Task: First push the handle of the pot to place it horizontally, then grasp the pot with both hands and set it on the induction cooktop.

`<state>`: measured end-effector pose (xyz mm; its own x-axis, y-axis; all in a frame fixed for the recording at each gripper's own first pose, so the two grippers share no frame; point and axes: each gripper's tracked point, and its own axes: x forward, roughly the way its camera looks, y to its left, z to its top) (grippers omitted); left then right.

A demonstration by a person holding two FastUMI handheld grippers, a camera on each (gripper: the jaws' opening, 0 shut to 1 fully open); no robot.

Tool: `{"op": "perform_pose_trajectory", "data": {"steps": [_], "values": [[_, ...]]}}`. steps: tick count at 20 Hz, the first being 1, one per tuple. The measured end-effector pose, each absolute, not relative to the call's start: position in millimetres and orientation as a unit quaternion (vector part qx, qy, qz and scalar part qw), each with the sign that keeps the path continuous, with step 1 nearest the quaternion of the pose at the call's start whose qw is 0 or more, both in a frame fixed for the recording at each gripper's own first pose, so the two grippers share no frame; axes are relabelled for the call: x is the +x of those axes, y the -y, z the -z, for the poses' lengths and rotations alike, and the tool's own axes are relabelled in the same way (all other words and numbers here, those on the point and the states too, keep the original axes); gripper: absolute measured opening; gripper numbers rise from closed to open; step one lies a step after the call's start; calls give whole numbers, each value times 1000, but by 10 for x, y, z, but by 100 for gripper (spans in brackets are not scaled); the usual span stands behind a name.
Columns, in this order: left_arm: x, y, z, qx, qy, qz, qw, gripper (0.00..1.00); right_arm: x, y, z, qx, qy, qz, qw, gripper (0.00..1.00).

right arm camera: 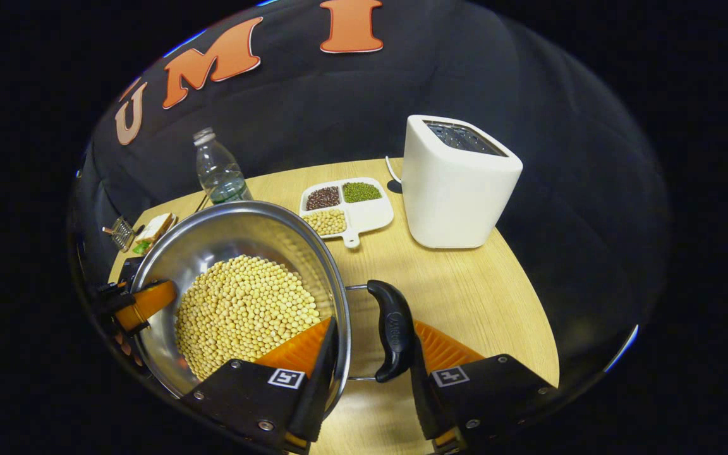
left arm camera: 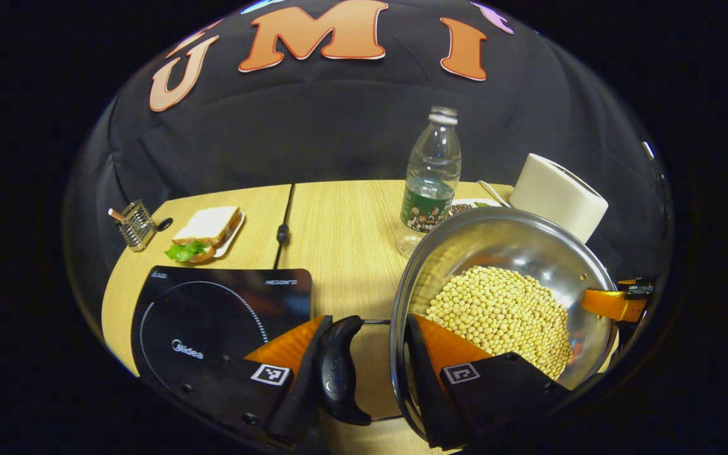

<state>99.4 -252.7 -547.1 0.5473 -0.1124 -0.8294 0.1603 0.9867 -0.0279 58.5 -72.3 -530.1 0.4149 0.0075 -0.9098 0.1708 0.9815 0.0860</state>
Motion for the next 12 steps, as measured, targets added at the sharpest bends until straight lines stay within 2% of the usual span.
{"op": "perform_pose_trajectory", "data": {"steps": [1, 4, 5, 7, 8, 9, 10, 11, 12], "values": [[969, 2461, 5376, 26, -466, 76, 881, 74, 570, 664, 5214, 87, -534, 44, 840, 54], [933, 2238, 5057, 29, -453, 70, 888, 71, 543, 470, 4926, 87, -519, 34, 849, 54], [906, 2165, 4965, 29, -451, 69, 889, 73, 526, 402, 4835, 86, -516, 31, 852, 59], [864, 1990, 4792, 27, -444, 64, 893, 70, 527, 247, 4653, 86, -506, 24, 858, 59], [841, 1902, 4712, 28, -441, 62, 895, 73, 534, 200, 4589, 84, -502, 20, 860, 58], [826, 1804, 4644, 29, -437, 60, 897, 70, 512, 131, 4519, 82, -499, 17, 863, 58], [810, 1705, 4575, 29, -435, 57, 898, 70, 490, 58, 4436, 82, -496, 12, 865, 53], [780, 1612, 4508, 27, -433, 52, 899, 73, 502, -62, 4375, 82, -494, 7, 866, 58], [749, 1523, 4439, 24, -433, 48, 900, 70, 522, -180, 4321, 82, -491, 1, 867, 58]]}}
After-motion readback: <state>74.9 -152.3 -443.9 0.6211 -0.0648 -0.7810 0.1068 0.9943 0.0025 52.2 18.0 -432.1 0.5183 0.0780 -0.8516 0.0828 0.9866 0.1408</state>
